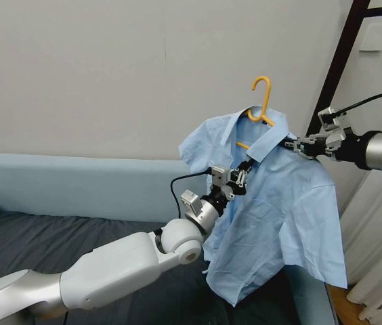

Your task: Pick up the clothes from the sofa and hang them on the clothes hanger.

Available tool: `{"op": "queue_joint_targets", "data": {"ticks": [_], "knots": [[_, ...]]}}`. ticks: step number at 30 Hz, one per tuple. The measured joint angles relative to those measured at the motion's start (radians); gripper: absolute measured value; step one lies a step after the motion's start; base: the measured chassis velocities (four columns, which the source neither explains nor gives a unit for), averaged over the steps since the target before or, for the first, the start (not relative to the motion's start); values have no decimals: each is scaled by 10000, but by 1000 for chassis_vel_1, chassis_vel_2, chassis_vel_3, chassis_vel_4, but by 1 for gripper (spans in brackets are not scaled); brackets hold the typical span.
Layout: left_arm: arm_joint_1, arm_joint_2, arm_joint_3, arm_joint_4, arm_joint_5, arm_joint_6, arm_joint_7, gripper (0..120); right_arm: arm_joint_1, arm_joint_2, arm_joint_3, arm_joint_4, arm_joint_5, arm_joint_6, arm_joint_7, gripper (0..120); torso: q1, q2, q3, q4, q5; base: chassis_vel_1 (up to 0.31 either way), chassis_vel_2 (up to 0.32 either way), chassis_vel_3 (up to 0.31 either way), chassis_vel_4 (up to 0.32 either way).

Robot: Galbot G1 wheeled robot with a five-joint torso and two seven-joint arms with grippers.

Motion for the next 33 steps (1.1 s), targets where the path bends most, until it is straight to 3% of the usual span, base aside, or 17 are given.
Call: {"op": "queue_joint_targets", "data": {"ticks": [7,13,27,31,33], "knots": [[-1357,1318,249,-957,34,883,-64,0,228,226,-179,-236,-709,-37,-394,8,-1,0,0,5,0,0,0,0,0],[-1842,1796,356,-1623,-276,1464,-454,0,1218,624,-638,-524,-676,-332,-453,8,0,0,-1,2,1,0,0,0,0],[-1277,1770,-93,-1493,-385,1943,-1498,0,3074,1207,-1900,-995,-210,-653,-318,8,0,0,0,1,2,0,0,0,0],[-800,1653,-234,-1710,-693,2144,-2076,0,2972,1385,-1890,-1058,-268,-498,-75,8,0,0,0,4,-2,0,0,0,0],[-204,1603,-354,-1743,-777,2254,-2350,7,2653,1426,-1689,-1042,-529,-317,123,8,0,0,0,3,1,0,0,0,0]]}}
